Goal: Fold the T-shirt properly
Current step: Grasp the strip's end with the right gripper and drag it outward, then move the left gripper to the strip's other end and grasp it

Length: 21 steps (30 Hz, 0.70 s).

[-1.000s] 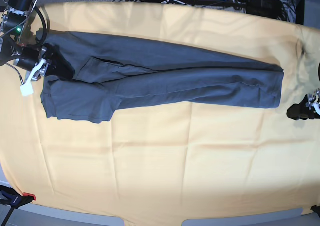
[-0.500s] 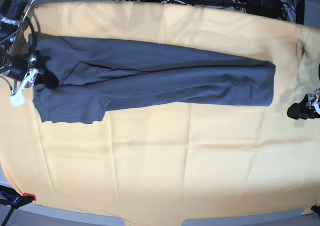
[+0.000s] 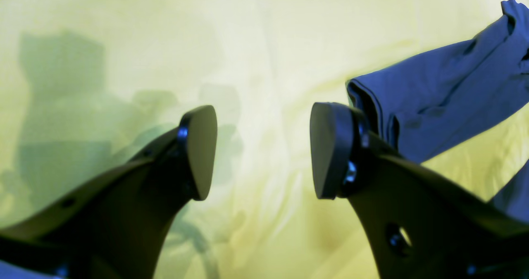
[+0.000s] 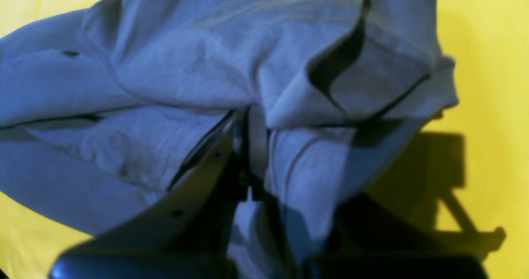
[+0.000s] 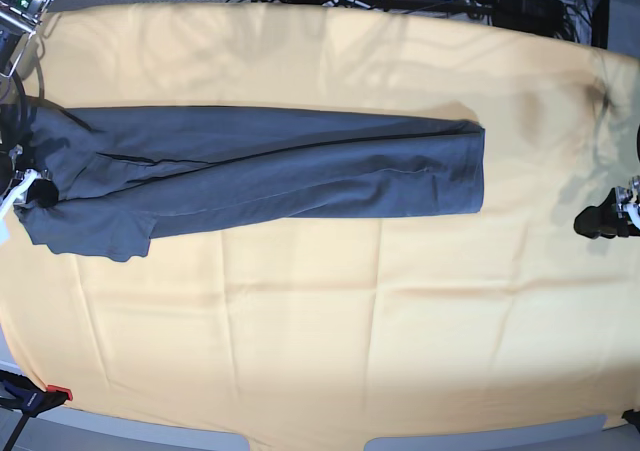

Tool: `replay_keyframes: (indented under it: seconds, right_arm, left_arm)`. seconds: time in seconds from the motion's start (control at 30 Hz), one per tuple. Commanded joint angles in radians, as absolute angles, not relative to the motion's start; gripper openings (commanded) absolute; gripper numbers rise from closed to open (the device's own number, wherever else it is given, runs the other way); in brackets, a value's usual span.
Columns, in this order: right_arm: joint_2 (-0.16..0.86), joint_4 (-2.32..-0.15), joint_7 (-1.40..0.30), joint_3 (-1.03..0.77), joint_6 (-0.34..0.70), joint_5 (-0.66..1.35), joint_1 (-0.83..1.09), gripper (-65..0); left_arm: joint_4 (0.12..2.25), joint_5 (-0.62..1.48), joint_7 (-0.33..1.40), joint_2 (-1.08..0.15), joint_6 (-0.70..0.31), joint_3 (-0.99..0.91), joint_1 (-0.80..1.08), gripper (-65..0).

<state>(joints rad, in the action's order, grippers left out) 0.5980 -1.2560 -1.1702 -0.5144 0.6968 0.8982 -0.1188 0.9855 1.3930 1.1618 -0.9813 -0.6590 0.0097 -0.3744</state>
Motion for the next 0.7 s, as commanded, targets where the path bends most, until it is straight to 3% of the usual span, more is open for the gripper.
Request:
replay_keyframes:
  seconds: [0.0,0.1,0.17,0.53,0.67]
  right_arm:
    - [0.633,-1.271,-1.145,-0.525,0.698,0.919,-0.144,-58.0]
    - [0.641,-1.271,-1.145,-0.525,0.698,0.92,-0.144,-29.8]
    - [0.656,-1.271,-1.145,-0.525,0.698,0.92,-0.144,-19.3]
    - [0.882,-1.271,-1.143,-0.525,0.698,1.124,-0.144,-19.2]
    - [0.915,-1.271,-1.134,-0.525,0.691,1.122,-0.145,-19.2]
  left_arm:
    - [0.994,1.429,1.167,-1.013,-0.662,-0.004,-0.395,-27.7]
    - [0.994,1.484,1.235,-1.013,-0.665,-0.004,-0.39,-27.7]
    - [0.994,1.484,1.285,-1.008,-0.681,-0.004,-0.389,-27.7]
    - [0.995,1.484,1.284,-0.864,-0.635,-0.006,-0.236,-27.7]
    - [0.995,1.484,1.294,-0.794,-0.623,-0.006,-0.221,-27.7]
